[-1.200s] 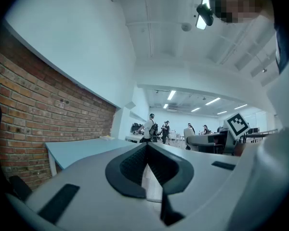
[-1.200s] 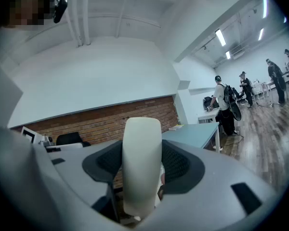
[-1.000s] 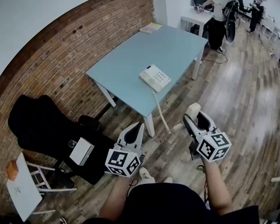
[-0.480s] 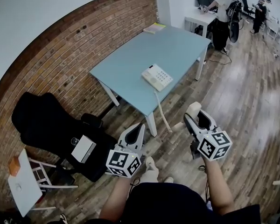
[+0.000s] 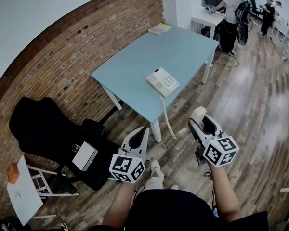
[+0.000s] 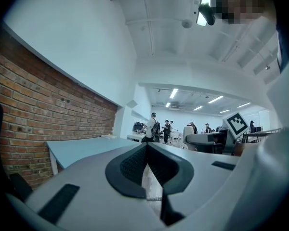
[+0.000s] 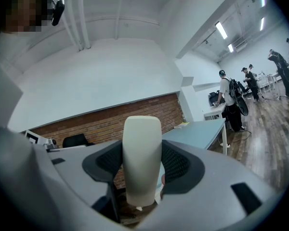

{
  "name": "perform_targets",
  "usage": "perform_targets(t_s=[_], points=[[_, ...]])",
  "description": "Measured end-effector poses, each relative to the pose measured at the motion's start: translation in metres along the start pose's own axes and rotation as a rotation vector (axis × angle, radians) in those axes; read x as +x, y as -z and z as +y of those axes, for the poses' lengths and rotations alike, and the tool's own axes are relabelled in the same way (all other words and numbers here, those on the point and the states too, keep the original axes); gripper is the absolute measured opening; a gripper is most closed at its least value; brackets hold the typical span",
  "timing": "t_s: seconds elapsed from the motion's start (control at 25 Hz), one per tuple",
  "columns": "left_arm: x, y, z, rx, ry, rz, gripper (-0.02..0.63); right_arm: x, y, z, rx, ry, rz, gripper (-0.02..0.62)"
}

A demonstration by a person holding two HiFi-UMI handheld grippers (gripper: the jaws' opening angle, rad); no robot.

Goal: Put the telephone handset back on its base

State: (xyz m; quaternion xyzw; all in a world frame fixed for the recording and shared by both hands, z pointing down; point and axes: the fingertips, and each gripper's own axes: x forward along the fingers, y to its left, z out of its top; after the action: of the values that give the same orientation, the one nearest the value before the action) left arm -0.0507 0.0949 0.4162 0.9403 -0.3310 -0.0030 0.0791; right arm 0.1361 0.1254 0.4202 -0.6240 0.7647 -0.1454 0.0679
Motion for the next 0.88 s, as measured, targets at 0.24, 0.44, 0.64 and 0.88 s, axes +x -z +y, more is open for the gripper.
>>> perform_targets(t_s=[0.24,0.44,0.64,0.88], points=[[0.025,-0.002,0.020,-0.008,0.011,0.005,0.009,0.026,-0.001,-0.009,0.006,-0.001,0.013,0.250],[0.048,-0.005,0.033,-0.030,0.024,0.007,0.009,0.049,-0.003,-0.020,0.018,0.001,0.020,0.250],[0.067,-0.002,0.053,-0.041,0.024,0.027,0.009,0.075,-0.001,-0.031,0.033,0.011,0.030,0.250],[0.090,0.000,0.075,-0.059,0.034,0.040,0.009,0.102,-0.001,-0.040,0.043,0.024,0.045,0.250]])
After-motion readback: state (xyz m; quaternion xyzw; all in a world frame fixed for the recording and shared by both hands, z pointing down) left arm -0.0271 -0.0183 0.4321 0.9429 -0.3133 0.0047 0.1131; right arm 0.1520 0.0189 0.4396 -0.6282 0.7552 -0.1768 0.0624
